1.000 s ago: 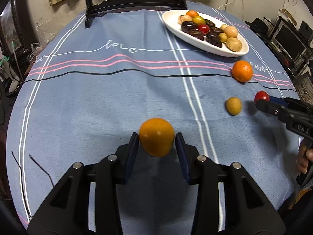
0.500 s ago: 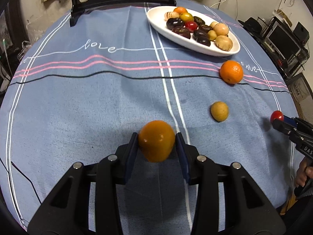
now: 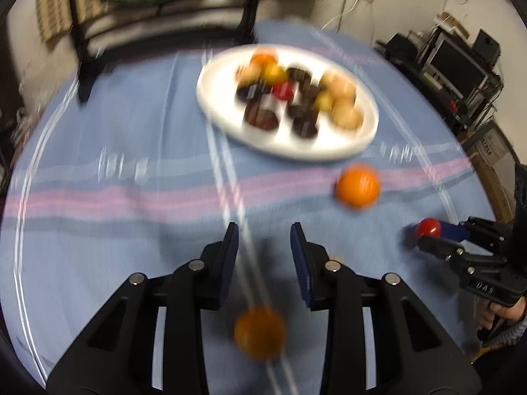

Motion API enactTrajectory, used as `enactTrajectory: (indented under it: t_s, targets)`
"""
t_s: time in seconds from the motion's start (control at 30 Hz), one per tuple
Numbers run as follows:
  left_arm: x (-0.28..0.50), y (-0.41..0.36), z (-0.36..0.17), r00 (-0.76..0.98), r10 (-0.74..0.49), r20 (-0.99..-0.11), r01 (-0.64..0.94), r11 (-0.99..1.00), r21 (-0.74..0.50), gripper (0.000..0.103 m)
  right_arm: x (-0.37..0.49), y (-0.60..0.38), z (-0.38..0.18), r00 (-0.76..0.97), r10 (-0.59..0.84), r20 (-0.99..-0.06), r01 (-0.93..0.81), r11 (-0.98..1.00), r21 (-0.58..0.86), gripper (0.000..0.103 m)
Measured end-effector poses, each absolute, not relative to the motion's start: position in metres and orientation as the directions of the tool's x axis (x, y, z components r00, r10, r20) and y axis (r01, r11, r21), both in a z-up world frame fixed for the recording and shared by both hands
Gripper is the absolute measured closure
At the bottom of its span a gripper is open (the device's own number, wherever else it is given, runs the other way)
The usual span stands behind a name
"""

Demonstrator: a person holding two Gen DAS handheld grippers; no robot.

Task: Organize fruits
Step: 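Place both held fruits onto the white plate and withdraw both tools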

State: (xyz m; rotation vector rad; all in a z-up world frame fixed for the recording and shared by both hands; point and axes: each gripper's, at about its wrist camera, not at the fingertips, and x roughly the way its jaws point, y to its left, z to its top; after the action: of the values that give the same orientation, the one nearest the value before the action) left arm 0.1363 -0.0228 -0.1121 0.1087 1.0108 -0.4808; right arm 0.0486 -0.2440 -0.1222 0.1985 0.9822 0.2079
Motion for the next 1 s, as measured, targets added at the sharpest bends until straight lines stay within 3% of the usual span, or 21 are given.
enactTrajectory:
  t_s: [0.17, 0.37, 0.47, 0.53, 0.57, 0.73, 0.93, 1.0]
  targets:
    - [0.195, -0.057, -0.080, 0.497, -0.387, -0.777, 0.465, 0.874, -0.138, 0.070, 0.104, -0.247, -0.087, 0.628, 0.268, -0.731, -0.118, 0.961, 0.251, 0.071]
    - [0.234, -0.073, -0.081, 0.501, -0.389, -0.773, 0.466, 0.874, -0.138, 0.070, 0.143, -0.226, -0.095, 0.624, 0.287, -0.727, -0.176, 0.958, 0.227, 0.071]
    - [0.216, -0.049, -0.076, 0.502, -0.387, -0.774, 0.476, 0.870, -0.126, 0.069, 0.140, -0.219, -0.097, 0.621, 0.311, -0.719, -0.204, 0.950, 0.235, 0.071]
    - [0.191, -0.027, -0.082, 0.473, -0.371, -0.799, 0.478, 0.870, -0.121, 0.058, 0.138, -0.218, -0.102, 0.608, 0.324, -0.725, -0.214, 0.946, 0.243, 0.071]
    - [0.176, -0.016, -0.089, 0.446, -0.362, -0.818, 0.474, 0.871, -0.127, 0.057, 0.136, -0.218, -0.105, 0.600, 0.332, -0.728, -0.214, 0.943, 0.255, 0.071]
    - [0.111, 0.014, -0.117, 0.349, -0.328, -0.878, 0.453, 0.879, -0.148, 0.057, 0.123, -0.217, -0.110, 0.578, 0.345, -0.739, -0.202, 0.939, 0.279, 0.071]
    - [0.089, 0.012, -0.155, 0.276, -0.313, -0.909, 0.434, 0.884, -0.172, 0.055, 0.111, -0.214, -0.110, 0.566, 0.346, -0.748, -0.197, 0.938, 0.285, 0.071]
    - [0.091, 0.013, -0.161, 0.265, -0.325, -0.908, 0.424, 0.885, -0.193, 0.062, 0.107, -0.213, -0.108, 0.565, 0.343, -0.750, -0.198, 0.939, 0.280, 0.071]
